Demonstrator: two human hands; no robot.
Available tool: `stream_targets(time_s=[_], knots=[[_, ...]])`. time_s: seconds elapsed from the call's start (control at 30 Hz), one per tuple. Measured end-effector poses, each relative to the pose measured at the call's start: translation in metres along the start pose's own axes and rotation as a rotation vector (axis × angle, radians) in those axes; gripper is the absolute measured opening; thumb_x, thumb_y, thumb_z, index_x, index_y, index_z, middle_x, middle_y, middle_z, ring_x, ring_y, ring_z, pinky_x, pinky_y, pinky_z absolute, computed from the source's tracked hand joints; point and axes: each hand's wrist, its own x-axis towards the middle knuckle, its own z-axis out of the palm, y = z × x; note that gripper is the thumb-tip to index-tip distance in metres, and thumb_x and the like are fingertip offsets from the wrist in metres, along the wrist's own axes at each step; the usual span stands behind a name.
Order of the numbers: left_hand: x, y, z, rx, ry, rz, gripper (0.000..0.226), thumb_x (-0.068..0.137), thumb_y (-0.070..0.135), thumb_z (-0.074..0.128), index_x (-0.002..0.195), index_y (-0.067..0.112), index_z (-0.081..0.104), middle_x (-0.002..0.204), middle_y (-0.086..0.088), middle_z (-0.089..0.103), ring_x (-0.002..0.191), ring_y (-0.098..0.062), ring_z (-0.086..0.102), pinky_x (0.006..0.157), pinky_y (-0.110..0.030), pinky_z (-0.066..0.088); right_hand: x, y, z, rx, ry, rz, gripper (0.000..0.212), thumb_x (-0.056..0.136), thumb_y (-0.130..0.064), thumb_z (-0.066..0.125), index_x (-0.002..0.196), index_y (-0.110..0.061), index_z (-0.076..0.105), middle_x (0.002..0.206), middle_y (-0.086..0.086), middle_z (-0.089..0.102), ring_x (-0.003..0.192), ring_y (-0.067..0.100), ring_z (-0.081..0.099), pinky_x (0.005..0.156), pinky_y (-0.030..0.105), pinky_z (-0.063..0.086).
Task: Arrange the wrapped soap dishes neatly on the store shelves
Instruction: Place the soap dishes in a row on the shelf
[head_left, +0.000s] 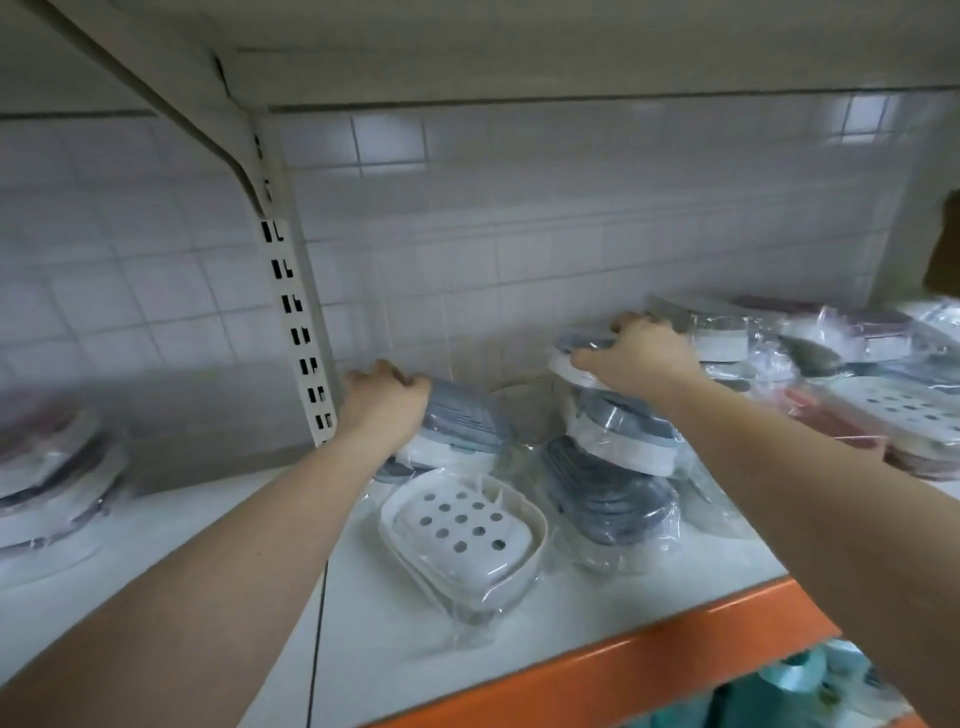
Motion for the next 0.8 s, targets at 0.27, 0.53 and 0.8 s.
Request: stream_targets(time_s=[0.27,0.53,0.8], knots=[[-0.014,-0.008,-0.023,0.330,-0.515,0.233,0.079,0.076,0.041,0.070,0.143,0.036,0.029,0.156,-0.007,0.007,0.141,-0.025,0.019,0.111,-0.031,0.027,-0.034,-0.013,-0.006,0.051,0.002,-0.237,0.068,0.081,-0.047,0.058,0.141,-0.020,0.040,0.139,0.017,0.036,0.129,0.034,0.031,0.101,0.035,0.033],[-0.029,-0.033,-0.010,0.031,-0.045,0.127,0.069,0.066,0.040,0.079,0.128,0.032,0.049,0.130,-0.007,0.047,0.109,-0.021,0.047,0.080,-0.021,0.037,-0.051,-0.009,0.000,0.050,0.040,-0.292,0.064,0.085,-0.041,0.057,0.142,-0.020,0.037,0.139,0.013,0.035,0.123,0.033,0.034,0.104,0.031,0.025],[-0.082,-0.063,-0.089,-0.150,0.205,0.078,0.062,0.068,0.032,0.078,0.123,0.030,0.050,0.112,-0.001,0.032,0.095,-0.014,0.043,0.085,-0.017,0.030,-0.117,-0.067,0.001,0.089,0.122,-0.451,0.063,0.084,-0.037,0.060,0.141,-0.019,0.039,0.139,0.011,0.036,0.119,0.032,0.035,0.102,0.028,0.024]])
